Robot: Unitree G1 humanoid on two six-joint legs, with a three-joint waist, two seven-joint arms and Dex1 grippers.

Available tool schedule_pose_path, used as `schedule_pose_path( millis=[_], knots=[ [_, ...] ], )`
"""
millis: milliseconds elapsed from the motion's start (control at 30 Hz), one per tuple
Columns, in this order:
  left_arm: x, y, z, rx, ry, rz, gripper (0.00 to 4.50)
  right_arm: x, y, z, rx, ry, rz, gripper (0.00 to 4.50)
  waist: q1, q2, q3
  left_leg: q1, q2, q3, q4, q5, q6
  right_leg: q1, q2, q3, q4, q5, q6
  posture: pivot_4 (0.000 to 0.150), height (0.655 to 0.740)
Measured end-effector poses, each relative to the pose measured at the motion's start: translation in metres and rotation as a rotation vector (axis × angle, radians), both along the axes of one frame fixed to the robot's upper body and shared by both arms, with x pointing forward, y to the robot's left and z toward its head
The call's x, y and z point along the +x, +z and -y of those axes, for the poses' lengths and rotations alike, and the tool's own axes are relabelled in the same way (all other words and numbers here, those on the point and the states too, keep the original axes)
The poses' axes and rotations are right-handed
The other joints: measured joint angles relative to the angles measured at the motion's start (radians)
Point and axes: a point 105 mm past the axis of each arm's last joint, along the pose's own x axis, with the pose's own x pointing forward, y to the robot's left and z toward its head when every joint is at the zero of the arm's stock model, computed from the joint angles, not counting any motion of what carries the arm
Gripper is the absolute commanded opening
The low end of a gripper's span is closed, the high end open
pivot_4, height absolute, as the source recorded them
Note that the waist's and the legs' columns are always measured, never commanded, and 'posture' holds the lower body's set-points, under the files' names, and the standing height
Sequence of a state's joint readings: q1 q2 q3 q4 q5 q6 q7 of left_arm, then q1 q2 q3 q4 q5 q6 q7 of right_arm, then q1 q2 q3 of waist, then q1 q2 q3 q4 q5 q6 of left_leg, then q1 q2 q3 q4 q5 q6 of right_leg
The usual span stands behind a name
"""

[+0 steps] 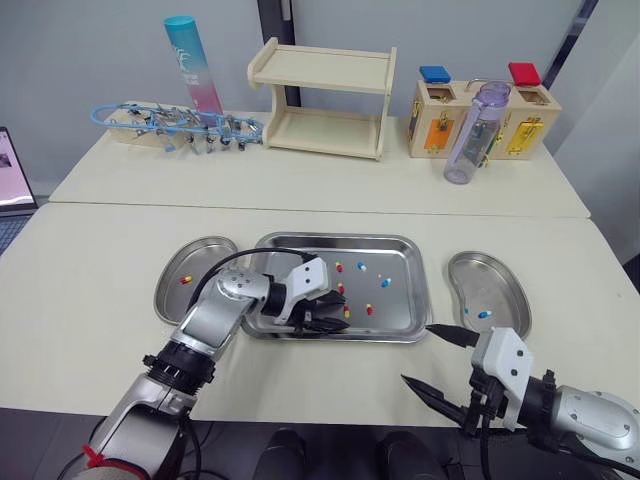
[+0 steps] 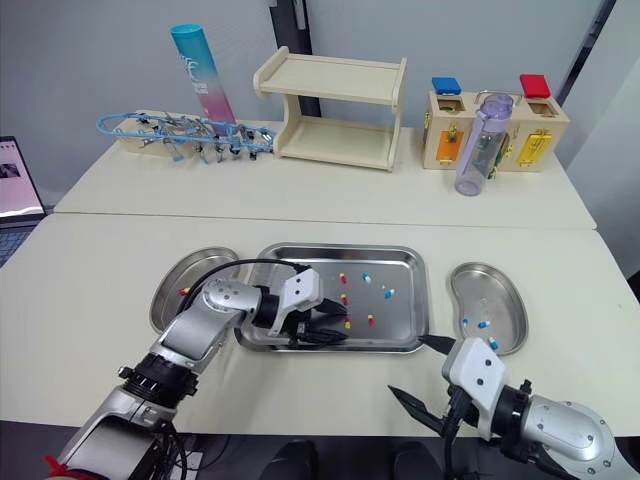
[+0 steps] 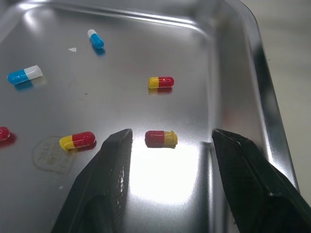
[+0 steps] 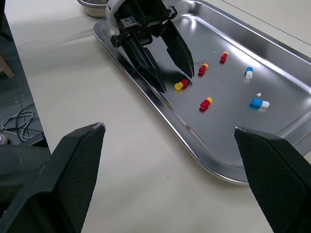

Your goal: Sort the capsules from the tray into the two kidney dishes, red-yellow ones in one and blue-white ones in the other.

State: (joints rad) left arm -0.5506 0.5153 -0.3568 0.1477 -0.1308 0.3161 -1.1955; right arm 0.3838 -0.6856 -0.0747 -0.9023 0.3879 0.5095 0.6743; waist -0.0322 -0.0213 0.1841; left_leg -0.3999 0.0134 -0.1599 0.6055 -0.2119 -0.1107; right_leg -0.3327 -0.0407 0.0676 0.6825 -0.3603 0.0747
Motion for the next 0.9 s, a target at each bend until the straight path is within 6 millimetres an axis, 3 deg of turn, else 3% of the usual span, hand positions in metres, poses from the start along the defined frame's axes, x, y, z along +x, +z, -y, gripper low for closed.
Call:
schedule_pose_path(
  millis=[300, 400, 600, 900],
  knots=[
    [0.002, -0.003, 0.009, 0.028, -0.028, 0.037, 2.67, 0.0, 0.0, -0.001, 0.013, -0.003, -0.023, 4.5, 0.0, 0.0, 0.0, 0.0, 0.0, 0.0, 0.0, 0.0, 0.0, 0.0, 0.0, 0.0, 0.0, 0.0, 0.0, 0.15, 0.74],
    [0.003, -0.003, 0.01, 0.036, -0.034, 0.047, 2.09, 0.0, 0.002, -0.002, 0.011, -0.003, -0.011, 4.5, 0.0, 0.0, 0.0, 0.0, 0.0, 0.0, 0.0, 0.0, 0.0, 0.0, 0.0, 0.0, 0.0, 0.0, 0.0, 0.15, 0.74],
    [0.003, -0.002, 0.011, 0.037, -0.038, 0.055, 0.32, -0.001, 0.0, -0.004, 0.009, 0.005, -0.021, 4.5, 0.0, 0.0, -0.001, 0.0, 0.0, 0.0, 0.0, 0.0, 0.0, 0.001, 0.0, 0.0, 0.0, 0.0, 0.0, 0.15, 0.74],
    [0.004, -0.003, 0.012, 0.024, -0.038, 0.049, 0.17, -0.001, 0.0, -0.004, 0.008, 0.005, -0.026, 4.5, 0.0, 0.0, -0.002, 0.0, 0.0, 0.0, 0.001, 0.0, 0.0, 0.001, 0.0, 0.0, 0.0, 0.0, 0.0, 0.15, 0.74]
  ],
)
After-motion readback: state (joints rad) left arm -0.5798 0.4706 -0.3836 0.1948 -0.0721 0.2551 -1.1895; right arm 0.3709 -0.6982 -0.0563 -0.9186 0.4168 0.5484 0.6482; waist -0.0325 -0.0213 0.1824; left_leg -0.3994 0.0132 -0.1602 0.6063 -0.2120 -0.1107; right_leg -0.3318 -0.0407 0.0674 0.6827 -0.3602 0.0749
